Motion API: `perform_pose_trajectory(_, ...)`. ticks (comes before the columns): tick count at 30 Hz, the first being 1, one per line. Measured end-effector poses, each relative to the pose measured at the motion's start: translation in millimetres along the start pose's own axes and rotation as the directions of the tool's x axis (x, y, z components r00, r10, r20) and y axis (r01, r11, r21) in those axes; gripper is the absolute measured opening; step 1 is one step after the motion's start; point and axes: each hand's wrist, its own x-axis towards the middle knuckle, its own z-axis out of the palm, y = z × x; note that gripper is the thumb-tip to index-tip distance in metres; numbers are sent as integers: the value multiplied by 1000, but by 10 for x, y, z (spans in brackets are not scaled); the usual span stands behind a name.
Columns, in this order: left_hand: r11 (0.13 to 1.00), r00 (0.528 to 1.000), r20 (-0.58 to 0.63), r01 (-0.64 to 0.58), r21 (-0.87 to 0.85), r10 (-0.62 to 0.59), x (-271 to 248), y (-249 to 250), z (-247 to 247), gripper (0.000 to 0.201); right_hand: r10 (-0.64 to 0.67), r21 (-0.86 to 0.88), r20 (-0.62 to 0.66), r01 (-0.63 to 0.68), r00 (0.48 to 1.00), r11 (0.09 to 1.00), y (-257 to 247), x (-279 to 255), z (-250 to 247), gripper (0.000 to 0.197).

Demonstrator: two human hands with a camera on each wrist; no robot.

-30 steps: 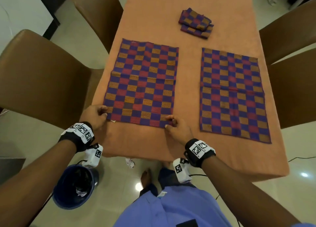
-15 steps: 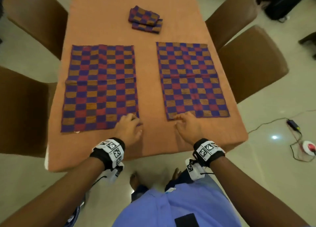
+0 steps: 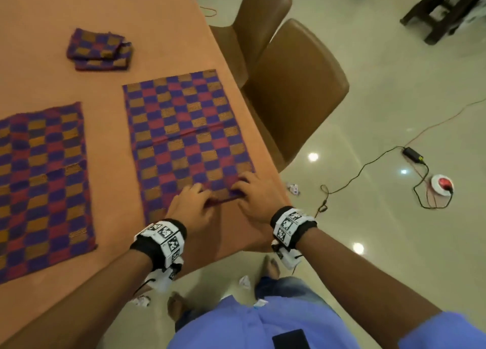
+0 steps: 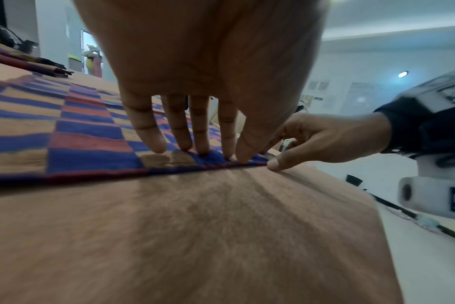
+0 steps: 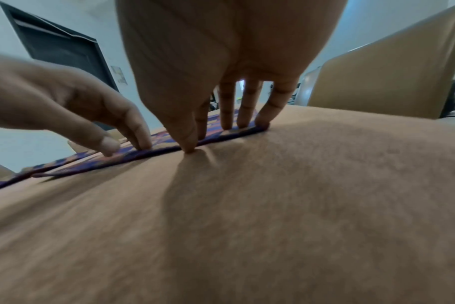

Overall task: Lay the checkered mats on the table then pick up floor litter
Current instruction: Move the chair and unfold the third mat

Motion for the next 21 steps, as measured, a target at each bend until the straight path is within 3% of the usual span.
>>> perform_pose_trajectory(3,996,996,-20,92,-5,-92,362,279,-29,9,-150,146,42,143,988,979,401,79,-157,32)
perform_pose_trajectory(6,985,986,-25,166,-52,-168,707,581,-196,17,-162,289,48,142,986,947,789,133,-472,25)
perform_pose_trajectory(12,980,989,-34,139,-140,-145,1419,1432,-500,23,-64,253,-145,99,987,962,1763,358,-1264,22)
perform_pose_trajectory(16,960,998,-37,32,-277,-44,2086,2018,-555,19,26,176,-271,23,962,984,2463,631,-1751,23)
perform_pose_trajectory(21,834,993,-97,4,-551,-68,3010,2658,-714,41,11,108,-250,17,968,994,3312,1152,-2078,28)
